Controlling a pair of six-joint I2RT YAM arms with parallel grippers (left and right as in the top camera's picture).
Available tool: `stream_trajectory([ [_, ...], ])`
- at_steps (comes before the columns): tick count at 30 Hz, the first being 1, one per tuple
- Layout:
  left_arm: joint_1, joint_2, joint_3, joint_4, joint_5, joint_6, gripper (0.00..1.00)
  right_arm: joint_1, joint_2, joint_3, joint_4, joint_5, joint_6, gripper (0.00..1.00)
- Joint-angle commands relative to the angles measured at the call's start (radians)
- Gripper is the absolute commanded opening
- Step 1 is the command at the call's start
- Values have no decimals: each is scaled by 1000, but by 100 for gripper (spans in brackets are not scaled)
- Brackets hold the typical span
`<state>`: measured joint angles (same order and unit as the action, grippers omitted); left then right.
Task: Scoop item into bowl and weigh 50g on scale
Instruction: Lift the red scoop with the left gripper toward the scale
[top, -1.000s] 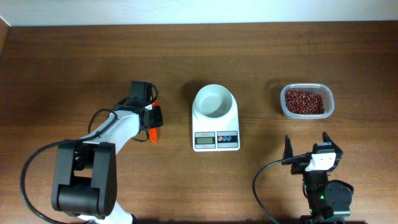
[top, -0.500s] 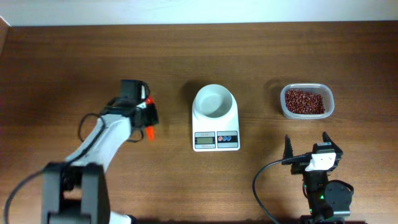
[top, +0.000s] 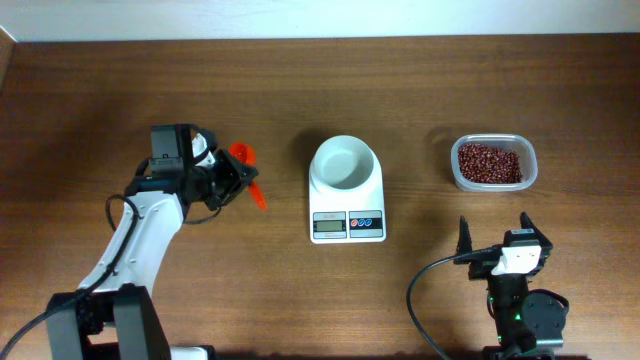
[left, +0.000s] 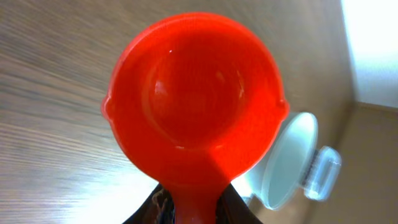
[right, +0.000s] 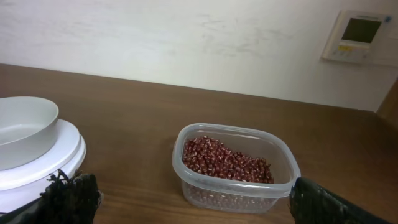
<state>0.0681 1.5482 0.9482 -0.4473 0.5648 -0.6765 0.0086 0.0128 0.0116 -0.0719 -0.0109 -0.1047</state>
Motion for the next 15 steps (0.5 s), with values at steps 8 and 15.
stream_trajectory([
  [8,33,-15,20,73,315,-370,0,-3,30,113,104,-106,144,99],
  [15,33,-16,20,122,357,-450,0,-3,636,764,-301,-223,147,99],
])
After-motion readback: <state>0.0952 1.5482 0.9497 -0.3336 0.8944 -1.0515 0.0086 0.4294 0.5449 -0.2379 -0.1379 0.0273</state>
